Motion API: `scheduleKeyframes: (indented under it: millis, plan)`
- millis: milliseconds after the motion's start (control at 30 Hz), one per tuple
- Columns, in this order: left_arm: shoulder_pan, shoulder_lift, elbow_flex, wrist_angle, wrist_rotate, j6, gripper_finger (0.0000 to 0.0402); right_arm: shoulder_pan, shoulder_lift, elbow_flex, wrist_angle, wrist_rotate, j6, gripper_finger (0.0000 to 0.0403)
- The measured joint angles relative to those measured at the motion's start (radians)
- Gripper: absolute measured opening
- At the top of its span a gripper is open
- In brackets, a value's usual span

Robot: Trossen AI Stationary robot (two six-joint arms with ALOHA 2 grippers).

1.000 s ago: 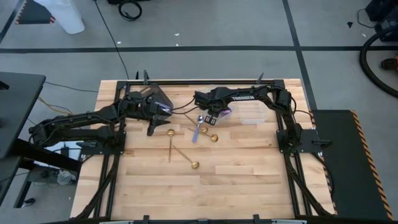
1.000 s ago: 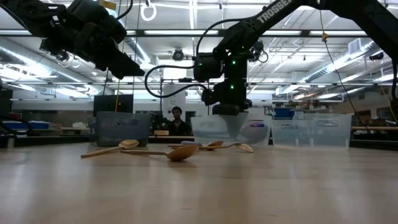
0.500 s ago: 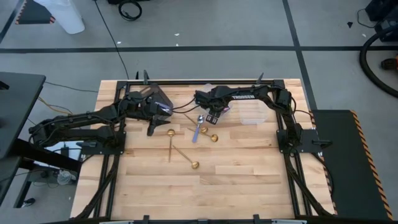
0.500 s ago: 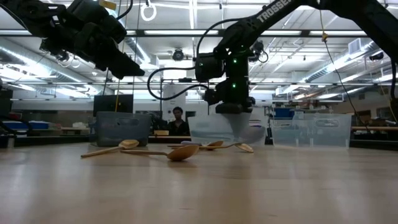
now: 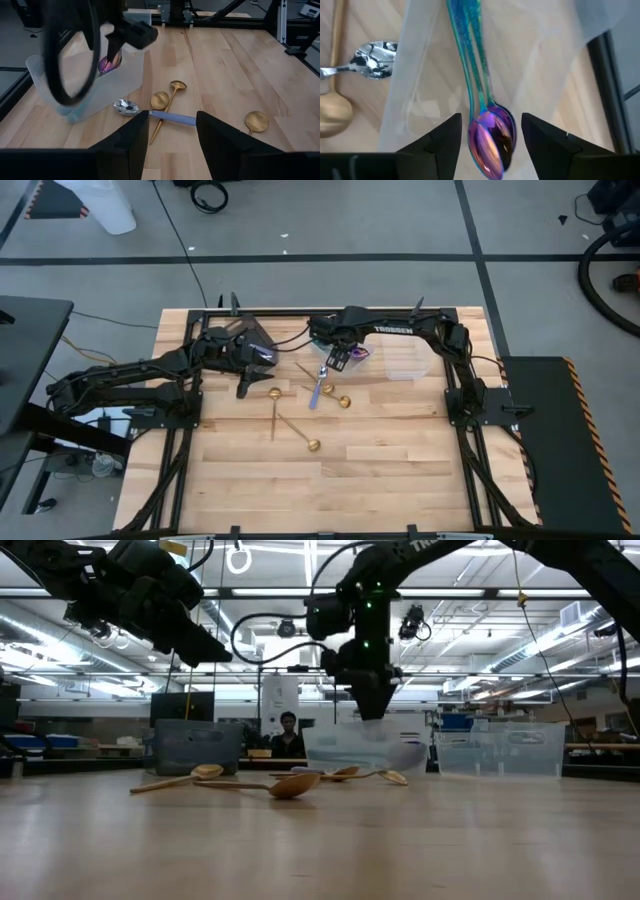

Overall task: Sort silverware by color (type)
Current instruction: Put the purple spoon into the black bin

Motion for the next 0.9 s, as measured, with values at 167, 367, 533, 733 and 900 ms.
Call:
scheduleKeyframes:
  millis: [167, 367, 533, 733, 900]
  plan:
    - [0.0, 0.0, 0.0, 0.01, 0.0, 0.01, 0.0173, 0.012, -0.002, 0.082, -0.078, 0.005, 0.04, 0.0218]
    - [0.0, 0.0, 0.0, 0.114, 0.0, 0.025, 0.0173, 0.049, -0.002, 0.177, -0.112, 0.008, 0.107, 0.0216]
    - [0.0, 0.0, 0.0, 0.141, 0.0, 0.02, 0.0173, 0.1, -0.002, 0.243, -0.116, 0.01, 0.177, 0.0216]
    - [0.0, 0.0, 0.0, 0.141, -0.002, 0.02, 0.0173, 0.164, -0.002, 0.276, -0.116, 0.031, 0.278, 0.0215]
    - [0.0, 0.0, 0.0, 0.143, -0.003, 0.02, 0.0173, 0.21, -0.002, 0.276, -0.119, 0.055, 0.348, 0.0215]
